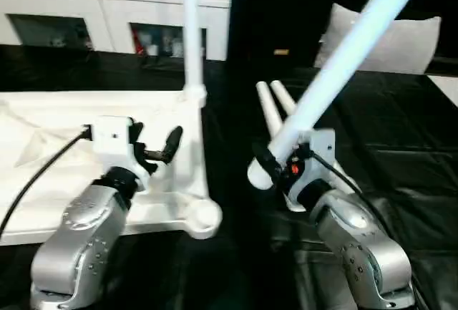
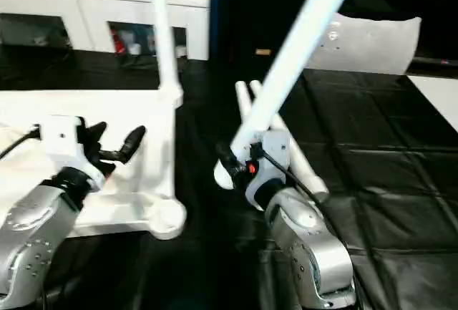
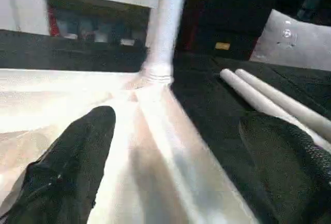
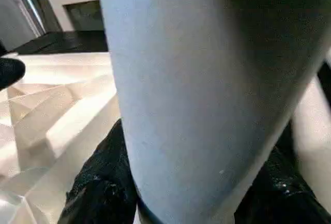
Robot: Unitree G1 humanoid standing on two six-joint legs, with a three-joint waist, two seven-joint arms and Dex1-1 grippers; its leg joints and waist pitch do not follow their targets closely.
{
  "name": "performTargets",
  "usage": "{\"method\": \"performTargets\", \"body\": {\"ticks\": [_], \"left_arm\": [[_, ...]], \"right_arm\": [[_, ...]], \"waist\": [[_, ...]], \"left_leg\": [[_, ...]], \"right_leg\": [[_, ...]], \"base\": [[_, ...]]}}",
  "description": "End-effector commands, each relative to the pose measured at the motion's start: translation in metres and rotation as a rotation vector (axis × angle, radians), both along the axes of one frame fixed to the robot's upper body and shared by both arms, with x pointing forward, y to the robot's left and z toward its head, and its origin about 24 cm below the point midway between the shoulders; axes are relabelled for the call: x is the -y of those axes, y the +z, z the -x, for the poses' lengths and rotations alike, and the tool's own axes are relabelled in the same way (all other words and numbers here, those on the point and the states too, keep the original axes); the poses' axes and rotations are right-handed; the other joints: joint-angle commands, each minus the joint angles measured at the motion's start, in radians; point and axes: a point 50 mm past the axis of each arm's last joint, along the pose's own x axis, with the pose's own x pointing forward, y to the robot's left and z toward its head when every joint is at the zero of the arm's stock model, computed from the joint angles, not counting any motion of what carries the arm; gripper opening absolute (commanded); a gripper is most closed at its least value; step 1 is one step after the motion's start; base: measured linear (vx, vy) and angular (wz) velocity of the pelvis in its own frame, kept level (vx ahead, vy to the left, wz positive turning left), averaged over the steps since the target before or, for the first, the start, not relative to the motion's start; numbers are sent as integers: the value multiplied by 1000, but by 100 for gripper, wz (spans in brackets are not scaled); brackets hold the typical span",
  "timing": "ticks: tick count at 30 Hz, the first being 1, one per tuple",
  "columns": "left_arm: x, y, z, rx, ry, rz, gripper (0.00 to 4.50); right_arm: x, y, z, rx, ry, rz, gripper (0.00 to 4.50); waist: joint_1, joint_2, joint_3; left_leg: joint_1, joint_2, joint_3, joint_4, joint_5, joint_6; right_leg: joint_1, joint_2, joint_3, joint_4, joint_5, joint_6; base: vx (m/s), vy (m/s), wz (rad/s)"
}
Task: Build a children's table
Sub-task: Pick table leg
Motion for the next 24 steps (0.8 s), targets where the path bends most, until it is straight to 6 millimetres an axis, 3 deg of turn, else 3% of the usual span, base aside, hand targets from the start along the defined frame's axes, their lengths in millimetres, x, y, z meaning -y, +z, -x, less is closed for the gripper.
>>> {"method": "performTargets", "body": {"ticks": [1, 3, 6, 7, 11, 13, 14, 15, 16, 17, 18, 19, 20, 21, 22, 23, 24], "left_arm": [[1, 4, 1, 23, 5, -9, 431], [0, 3, 2, 20, 18, -14, 431], [0, 2, 3, 14, 12, -12, 431], [1, 2, 3, 15, 10, -12, 431], [3, 0, 4, 20, 11, -15, 431], [2, 0, 4, 19, 17, -11, 431], [1, -1, 5, 17, 23, -15, 431], [1, -1, 5, 14, 24, -17, 431], [2, 0, 5, 13, 23, -16, 431], [2, 0, 5, 13, 22, -16, 431], [2, 0, 5, 14, 21, -15, 431], [2, 0, 4, 15, 21, -16, 431], [2, -1, 4, 10, 23, -22, 431], [1, -1, 4, 9, 27, -32, 431], [1, -2, 3, 7, 33, -47, 431], [1, -1, 3, 11, 30, -79, 431], [2, -1, 3, 15, 28, -96, 431]], "right_arm": [[2, 3, -2, 37, -29, 38, 190], [1, 4, -2, 33, -21, 32, 190], [-2, 8, -1, 38, 13, 6, 190], [-3, 8, -1, 37, 21, 3, 190], [-4, 8, 0, 43, 35, 5, 190], [-5, 7, -1, 42, 43, 12, 190], [-5, 7, -1, 40, 45, 8, 190], [-5, 8, -1, 40, 46, 6, 190], [-5, 8, -1, 39, 47, 3, 190], [-5, 8, -1, 38, 47, 2, 190], [-5, 8, -1, 36, 48, 1, 190], [-5, 7, -1, 34, 49, 3, 190], [-5, 6, 0, 27, 54, 4, 190], [-5, 6, 0, 25, 57, 6, 190], [-5, 5, 1, 22, 62, 8, 190], [-6, 5, 1, 24, 77, 23, 190], [-6, 5, 1, 26, 84, 32, 190]], "waist": [[-4, 10, -57], [-7, 12, -56], [-18, 17, -51], [-27, 9, -49], [-48, 8, -46], [-64, 14, -42], [-80, 22, -37], [-94, 23, -33], [-97, 27, -30], [-102, 28, -28], [-97, 32, -24], [-49, 33, -16], [-45, -21, -27], [-36, -50, -27], [-39, -32, -34], [-53, -43, -35], [-22, -12, -34]], "left_leg": [[11, 8, 19, -70, -87, 218], [16, 10, 19, -75, -114, 242], [24, 7, 18, -91, -177, 235], [30, 6, 18, -99, -219, 225], [32, 4, 16, -117, -349, 177], [40, 3, 13, -132, -452, 131], [40, 2, 15, -149, -535, 94], [29, 4, 23, -171, -618, 63], [23, 5, 30, -186, -661, 48], [11, 13, 45, -217, -732, 25], [-2, 17, 55, -239, -766, 16], [-50, 25, 87, -278, -826, -3], [-4, 27, 88, -190, -632, -11], [64, -29, -31, 124, -203, 4], [15, -32, -83, 134, -111, 24], [-38, -44, -115, 125, -91, 22], [-15, 8, -110, -9, -107, -21]], "right_leg": [[41, -39, 31, -86, -286, -165], [42, -47, 33, -94, -289, -160], [40, -43, 19, -103, -327, -136], [40, -39, 9, -107, -345, -120], [41, -47, -8, -120, -394, -59], [37, -38, -27, -123, -419, -29], [35, -19, -50, -113, -390, -19], [47, -4, -76, -96, -357, -15], [55, 4, -92, -78, -337, -17], [76, 11, -118, -22, -272, -26], [92, 16, -127, 19, -237, -24], [146, 12, -134, 113, -203, -22], [89, -59, -32, 16, -509, 26], [-38, -217, 94, -218, -1032, 53], [6, -228, 136, -199, -1036, 14], [76, -215, 124, -168, -966, -31], [78, -130, 33, -93, -658, -121]], "base": [[-2, 124, 5], [-23, 131, 3], [-33, 130, 1], [-39, 126, 0], [-55, 115, -1], [-73, 102, -4], [-76, 85, -3], [-81, 64, -1], [-81, 64, -1], [-84, 32, 4], [-115, -18, 11], [-115, -18, 11], [-88, -104, 6], [-24, -119, 21], [-24, -119, 21], [0, 0, 0], [0, 0, 0]]}}
